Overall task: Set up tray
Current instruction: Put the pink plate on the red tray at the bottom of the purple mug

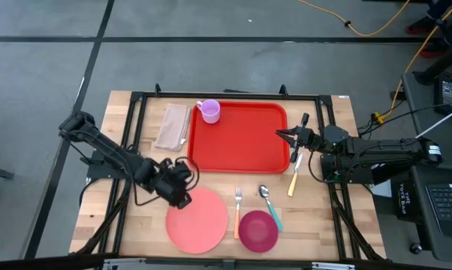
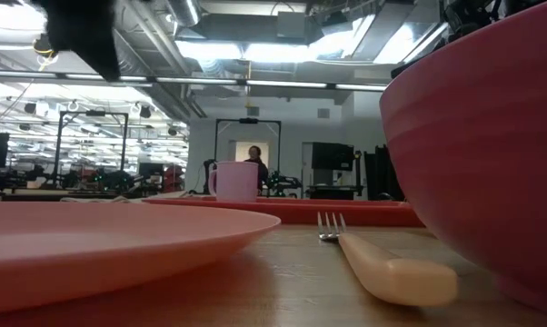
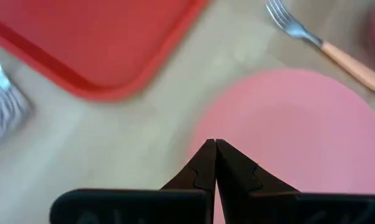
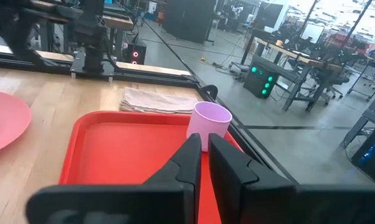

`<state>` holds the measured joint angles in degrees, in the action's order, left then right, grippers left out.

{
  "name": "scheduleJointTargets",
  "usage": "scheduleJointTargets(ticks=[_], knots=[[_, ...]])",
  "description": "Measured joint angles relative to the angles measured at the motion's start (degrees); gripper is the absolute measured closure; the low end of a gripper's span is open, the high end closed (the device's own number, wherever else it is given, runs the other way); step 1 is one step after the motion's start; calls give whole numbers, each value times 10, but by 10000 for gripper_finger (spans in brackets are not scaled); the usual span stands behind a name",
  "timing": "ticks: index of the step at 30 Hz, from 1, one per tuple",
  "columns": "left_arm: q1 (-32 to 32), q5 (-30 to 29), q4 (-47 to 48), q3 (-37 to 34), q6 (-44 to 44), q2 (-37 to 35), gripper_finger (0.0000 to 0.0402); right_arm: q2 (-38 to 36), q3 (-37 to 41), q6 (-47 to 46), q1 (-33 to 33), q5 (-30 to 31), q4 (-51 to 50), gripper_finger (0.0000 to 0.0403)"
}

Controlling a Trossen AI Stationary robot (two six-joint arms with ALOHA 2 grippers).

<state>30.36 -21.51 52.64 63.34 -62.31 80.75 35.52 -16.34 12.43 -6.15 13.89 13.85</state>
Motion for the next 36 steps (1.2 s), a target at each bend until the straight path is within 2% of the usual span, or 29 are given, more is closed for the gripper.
scheduleJointTargets(ticks=[4,9,14,19,25,33,36], knots=[[49,21,24,39,-75,15,400,0,0,-1,0,0,0,366],[104,20,38,40,-209,16,398,0,0,-2,0,-15,-7,366],[130,17,52,39,-315,29,390,0,0,-3,0,-20,-14,366],[130,61,85,39,-362,55,371,0,0,-8,0,-20,-14,366],[130,123,128,39,-433,79,328,0,0,-34,0,-20,-15,366],[140,94,119,29,-459,82,260,0,0,-34,0,-21,-15,366],[146,101,117,8,-471,82,240,0,0,-34,0,-21,-15,366]])
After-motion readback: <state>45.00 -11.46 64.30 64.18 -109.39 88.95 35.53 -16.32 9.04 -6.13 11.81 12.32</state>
